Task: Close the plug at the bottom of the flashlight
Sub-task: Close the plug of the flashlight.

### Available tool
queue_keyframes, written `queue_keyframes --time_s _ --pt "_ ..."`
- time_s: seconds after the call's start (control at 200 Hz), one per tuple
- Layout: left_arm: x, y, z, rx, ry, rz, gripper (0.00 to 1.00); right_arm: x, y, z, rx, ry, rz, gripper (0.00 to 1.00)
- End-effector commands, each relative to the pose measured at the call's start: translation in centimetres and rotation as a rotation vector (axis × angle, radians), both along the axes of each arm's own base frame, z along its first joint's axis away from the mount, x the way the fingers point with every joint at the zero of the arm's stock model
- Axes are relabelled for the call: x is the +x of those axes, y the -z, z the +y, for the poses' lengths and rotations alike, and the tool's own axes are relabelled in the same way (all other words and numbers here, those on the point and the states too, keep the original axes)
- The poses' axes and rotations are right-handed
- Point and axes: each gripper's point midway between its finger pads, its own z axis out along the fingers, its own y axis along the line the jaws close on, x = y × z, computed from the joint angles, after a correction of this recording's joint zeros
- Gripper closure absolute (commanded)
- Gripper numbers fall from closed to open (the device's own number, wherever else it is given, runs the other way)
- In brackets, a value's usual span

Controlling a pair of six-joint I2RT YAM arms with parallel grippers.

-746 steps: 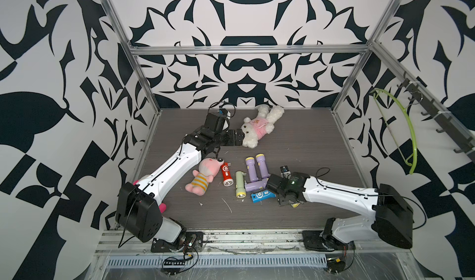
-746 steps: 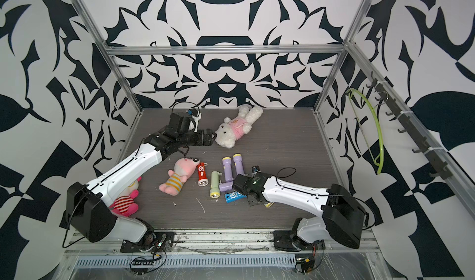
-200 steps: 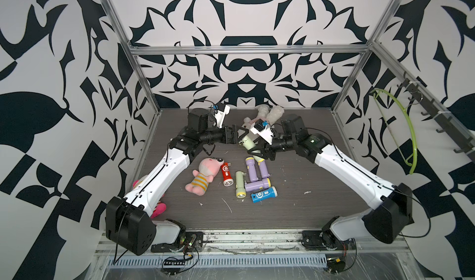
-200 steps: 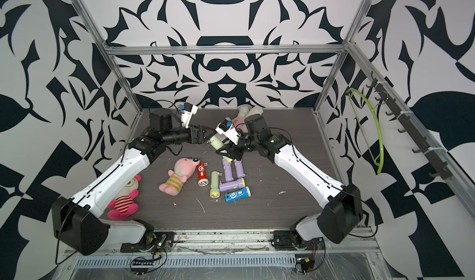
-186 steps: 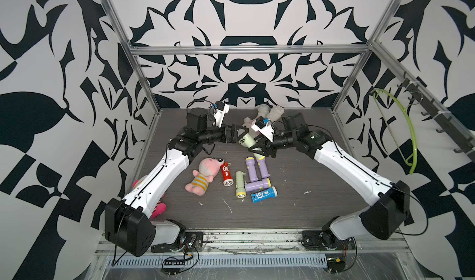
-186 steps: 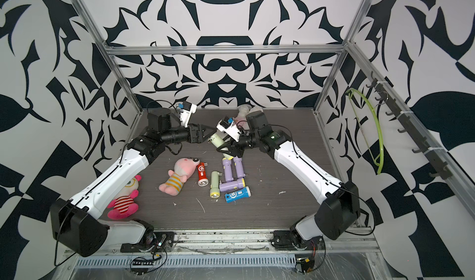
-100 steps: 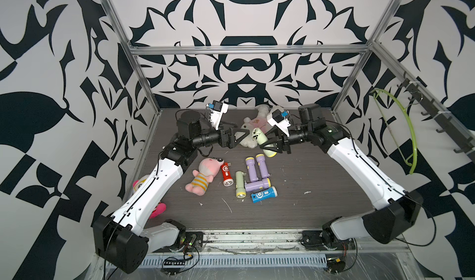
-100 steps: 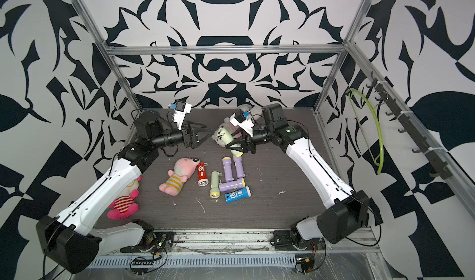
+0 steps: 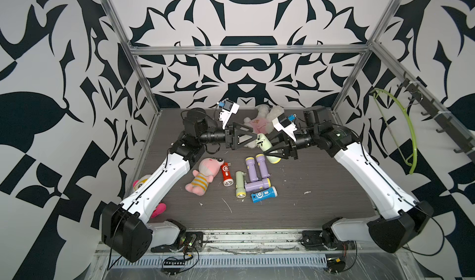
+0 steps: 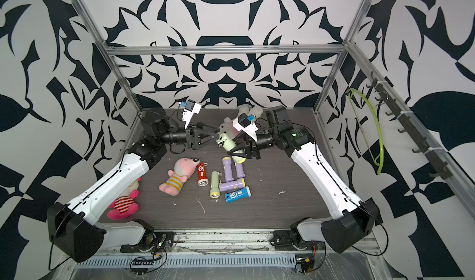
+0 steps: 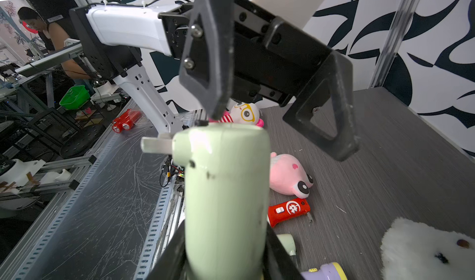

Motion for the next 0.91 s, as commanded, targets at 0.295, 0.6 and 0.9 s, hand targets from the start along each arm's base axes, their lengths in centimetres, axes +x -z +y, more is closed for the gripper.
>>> queue_keyframes --time_s 0.295,0.6,0.9 --pt "-3.8 -3.7 0.1 -0.054 0.082 -0.135 0.30 -1.2 -2.1 -0.2 0.051 -0.048 -0.044 1.00" --pt "-3.0 -3.9 -0.3 -0.047 0.068 -0.130 0.37 -2.4 -2.7 -0.5 0.072 -0.082 -0.046 1.00" --pt "-2.9 -3.4 -0.8 -0.035 0.068 -0.122 0.32 -2.8 -3.1 -0.6 0.083 -0.095 -0.056 1.00"
